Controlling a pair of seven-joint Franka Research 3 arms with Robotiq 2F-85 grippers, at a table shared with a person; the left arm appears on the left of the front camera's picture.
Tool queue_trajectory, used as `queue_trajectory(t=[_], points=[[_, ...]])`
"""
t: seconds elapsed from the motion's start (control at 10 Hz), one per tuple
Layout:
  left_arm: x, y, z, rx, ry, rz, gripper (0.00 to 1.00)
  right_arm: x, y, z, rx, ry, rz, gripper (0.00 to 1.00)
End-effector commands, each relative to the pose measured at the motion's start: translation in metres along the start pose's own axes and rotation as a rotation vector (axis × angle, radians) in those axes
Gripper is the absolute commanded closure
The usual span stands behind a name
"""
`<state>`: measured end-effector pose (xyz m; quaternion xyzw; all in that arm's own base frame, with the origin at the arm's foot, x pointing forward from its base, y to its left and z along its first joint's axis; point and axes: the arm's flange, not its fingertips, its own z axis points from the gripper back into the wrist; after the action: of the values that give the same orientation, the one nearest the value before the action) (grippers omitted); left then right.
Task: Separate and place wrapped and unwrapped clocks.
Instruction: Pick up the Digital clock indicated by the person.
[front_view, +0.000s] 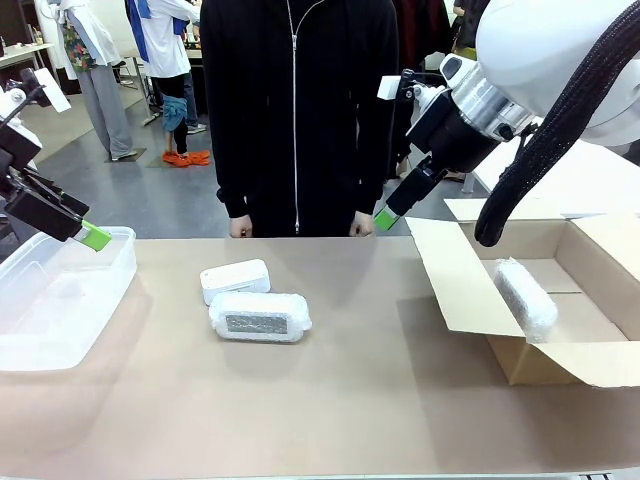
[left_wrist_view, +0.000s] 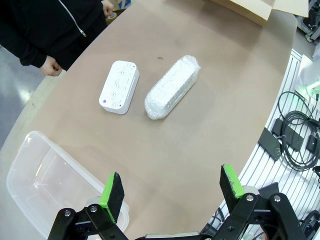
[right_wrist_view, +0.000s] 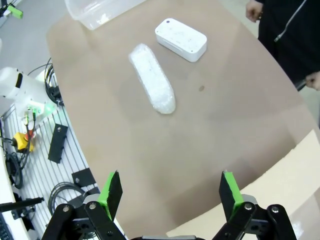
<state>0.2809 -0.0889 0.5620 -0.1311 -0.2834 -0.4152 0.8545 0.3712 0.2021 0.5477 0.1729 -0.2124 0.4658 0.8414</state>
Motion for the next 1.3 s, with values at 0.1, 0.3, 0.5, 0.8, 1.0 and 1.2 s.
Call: queue_trajectory(t=[0.1, 0.3, 0.5, 0.8, 1.0, 1.2], points=[[-0.0003, -0.0002, -0.0004, -0.013, -0.006, 0.002, 0.0, 0.0003, -0.0009, 0.0003, 0.001, 0.011, 0.007, 0.0], [-0.0003, -0.0002, -0.0004, -0.013, -0.006, 0.002, 0.0, 0.0003, -0.0009, 0.0003, 0.001, 0.011, 0.007, 0.0], [-0.0003, -0.0002, -0.0004, -0.013, -0.006, 0.002, 0.0, 0.0003, -0.0009, 0.0003, 0.001, 0.011, 0.007, 0.0], [-0.0003, -0.0002, -0.0004, -0.013, -0.006, 0.002, 0.0, 0.0003, -0.0009, 0.0003, 0.001, 0.011, 0.007, 0.0], [-0.0003, -0.0002, -0.0004, -0.013, -0.006, 0.002, 0.0, 0.0003, -0.0009, 0.0003, 0.001, 0.011, 0.007, 0.0], [-0.0003, -0.0002, -0.0004, -0.013, -0.006, 0.002, 0.0, 0.0003, -0.0009, 0.0003, 0.001, 0.011, 0.007, 0.0]])
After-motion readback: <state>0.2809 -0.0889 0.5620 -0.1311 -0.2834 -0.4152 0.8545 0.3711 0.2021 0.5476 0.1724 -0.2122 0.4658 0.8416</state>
